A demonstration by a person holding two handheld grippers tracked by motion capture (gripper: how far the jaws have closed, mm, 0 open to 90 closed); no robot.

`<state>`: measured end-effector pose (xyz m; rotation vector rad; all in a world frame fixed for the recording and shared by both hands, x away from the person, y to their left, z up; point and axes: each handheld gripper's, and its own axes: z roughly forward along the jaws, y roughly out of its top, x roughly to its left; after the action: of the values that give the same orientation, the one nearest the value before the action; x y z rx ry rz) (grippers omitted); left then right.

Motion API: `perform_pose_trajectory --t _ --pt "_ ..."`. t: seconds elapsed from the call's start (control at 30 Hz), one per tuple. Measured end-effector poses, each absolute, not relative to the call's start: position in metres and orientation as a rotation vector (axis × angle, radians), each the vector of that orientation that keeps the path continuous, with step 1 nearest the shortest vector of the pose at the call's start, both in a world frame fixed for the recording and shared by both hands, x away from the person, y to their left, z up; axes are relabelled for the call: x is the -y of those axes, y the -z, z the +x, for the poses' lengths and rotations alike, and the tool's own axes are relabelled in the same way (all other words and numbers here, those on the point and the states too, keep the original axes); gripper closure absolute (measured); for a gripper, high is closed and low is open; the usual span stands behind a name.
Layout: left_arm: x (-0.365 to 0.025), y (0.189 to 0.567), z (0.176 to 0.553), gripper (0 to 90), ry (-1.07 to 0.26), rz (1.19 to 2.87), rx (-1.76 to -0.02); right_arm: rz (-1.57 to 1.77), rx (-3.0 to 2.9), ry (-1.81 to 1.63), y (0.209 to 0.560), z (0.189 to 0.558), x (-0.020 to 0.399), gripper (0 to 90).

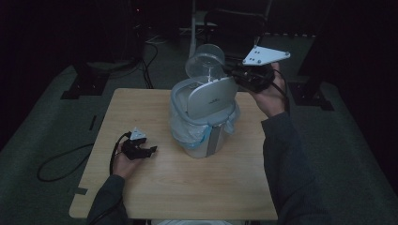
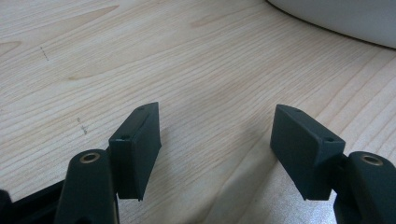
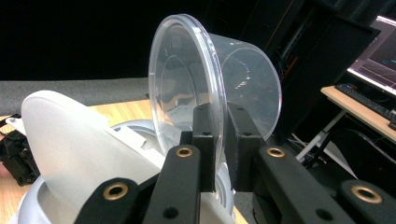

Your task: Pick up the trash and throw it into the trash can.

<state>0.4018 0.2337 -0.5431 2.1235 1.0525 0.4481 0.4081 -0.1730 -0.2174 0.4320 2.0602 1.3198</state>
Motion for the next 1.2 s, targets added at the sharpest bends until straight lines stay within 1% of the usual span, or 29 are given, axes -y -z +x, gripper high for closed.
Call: perform_pose_trajectory --t 0.47,0.5,0.53,0.6,0.93,1.2 --pt "-0.234 0.543 0.402 34.2 -0.448 2.123 -1.053 0.408 -2.076 -1.349 0.215 0.408 0.169 82.4" --pt "-0.234 0.543 0.402 34.2 -0.449 2.122 -1.054 0.404 -2.082 -1.358 0.215 0.408 0.169 79.4" --pt "-0.234 0.543 0.402 34.2 -0.448 2.122 -1.053 0.408 -2.070 -1.369 0.215 0.408 0.169 74.3" --pt "-0.234 0.543 0.402 34.2 -0.448 2.122 -1.053 0.421 -2.052 -1.389 0.214 0.409 0.171 72.7" --pt "-0.234 0.543 0.402 34.2 -0.440 2.117 -1.054 0.478 -2.019 -1.375 0.217 0.407 0.188 71.5" --pt "-0.234 0.543 0.402 34.2 -0.443 2.120 -1.054 0.555 -2.006 -1.348 0.233 0.409 0.215 72.5"
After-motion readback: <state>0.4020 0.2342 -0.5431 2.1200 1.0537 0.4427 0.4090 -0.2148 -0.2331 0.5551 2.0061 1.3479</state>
